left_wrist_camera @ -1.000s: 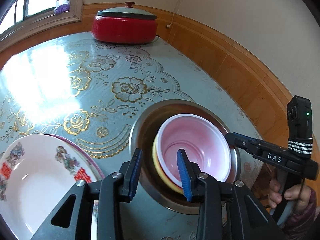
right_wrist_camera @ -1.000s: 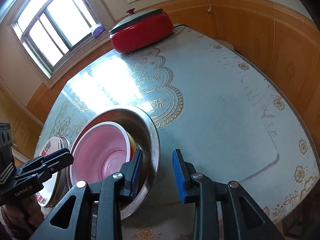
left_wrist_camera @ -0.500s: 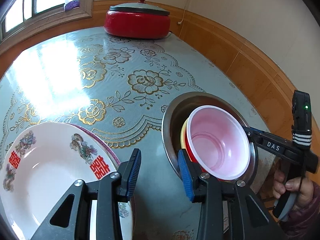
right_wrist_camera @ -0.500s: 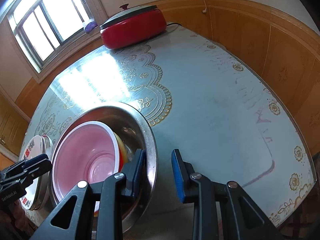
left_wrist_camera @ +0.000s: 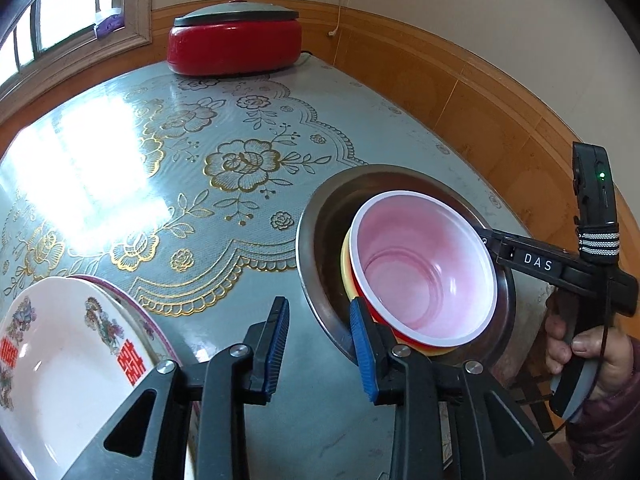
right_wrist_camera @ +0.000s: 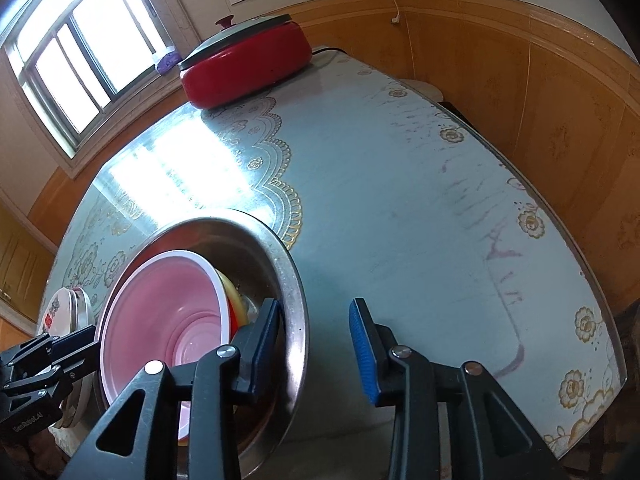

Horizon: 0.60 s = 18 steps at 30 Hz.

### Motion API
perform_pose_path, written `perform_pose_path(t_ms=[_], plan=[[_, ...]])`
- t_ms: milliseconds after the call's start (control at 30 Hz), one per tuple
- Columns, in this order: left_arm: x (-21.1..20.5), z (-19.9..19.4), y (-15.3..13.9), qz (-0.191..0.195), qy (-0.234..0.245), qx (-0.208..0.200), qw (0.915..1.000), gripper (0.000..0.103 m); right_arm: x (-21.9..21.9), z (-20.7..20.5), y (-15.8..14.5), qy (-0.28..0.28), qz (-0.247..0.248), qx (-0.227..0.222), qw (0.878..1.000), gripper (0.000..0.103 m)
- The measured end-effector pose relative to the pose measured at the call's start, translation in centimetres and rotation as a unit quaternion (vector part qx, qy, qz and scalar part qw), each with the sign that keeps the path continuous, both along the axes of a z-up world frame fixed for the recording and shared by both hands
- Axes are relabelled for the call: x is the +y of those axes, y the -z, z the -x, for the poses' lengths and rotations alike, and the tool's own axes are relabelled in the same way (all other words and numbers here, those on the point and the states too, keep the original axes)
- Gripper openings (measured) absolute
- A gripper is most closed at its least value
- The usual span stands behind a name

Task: Organize plates and bowls
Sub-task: 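Grasp the steel basin rim with the left gripper while the right gripper grips the opposite rim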

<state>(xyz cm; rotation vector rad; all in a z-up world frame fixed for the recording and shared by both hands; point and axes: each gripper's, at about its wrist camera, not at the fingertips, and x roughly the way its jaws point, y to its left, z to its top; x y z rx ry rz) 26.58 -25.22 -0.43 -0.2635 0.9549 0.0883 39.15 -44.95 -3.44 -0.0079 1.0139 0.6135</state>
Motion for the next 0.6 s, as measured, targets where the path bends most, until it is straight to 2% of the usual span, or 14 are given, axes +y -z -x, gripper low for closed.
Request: perform_pose_path(t_ms=[100,200,400,600], plan=[[0.2,-1.1,0.4,0.022,-0.003,0.019,0.9996,0.032,-0.7,-0.5,0.1,0.007,-0.003,0.004,1.0,0.042],[0.3,-1.9,0.6,0.028,-0.006,0.03,0.9991,0.032,-1.3,-0.6,0.4,0.005,-0.008,0.009,1.0,0.047],[0.1,-2.9,0.9,0.033,0.0,0.04,0.9987,0.021,-1.6,-0.7,0.3,-0.011,-0.006,0.006,1.0,0.048],[0.3,-3.1,1.7,0.049,-0.002,0.038,0.998,0.021,-2.0,-1.0,0.4,-0.025,-0.017,0.021,0.999,0.048]])
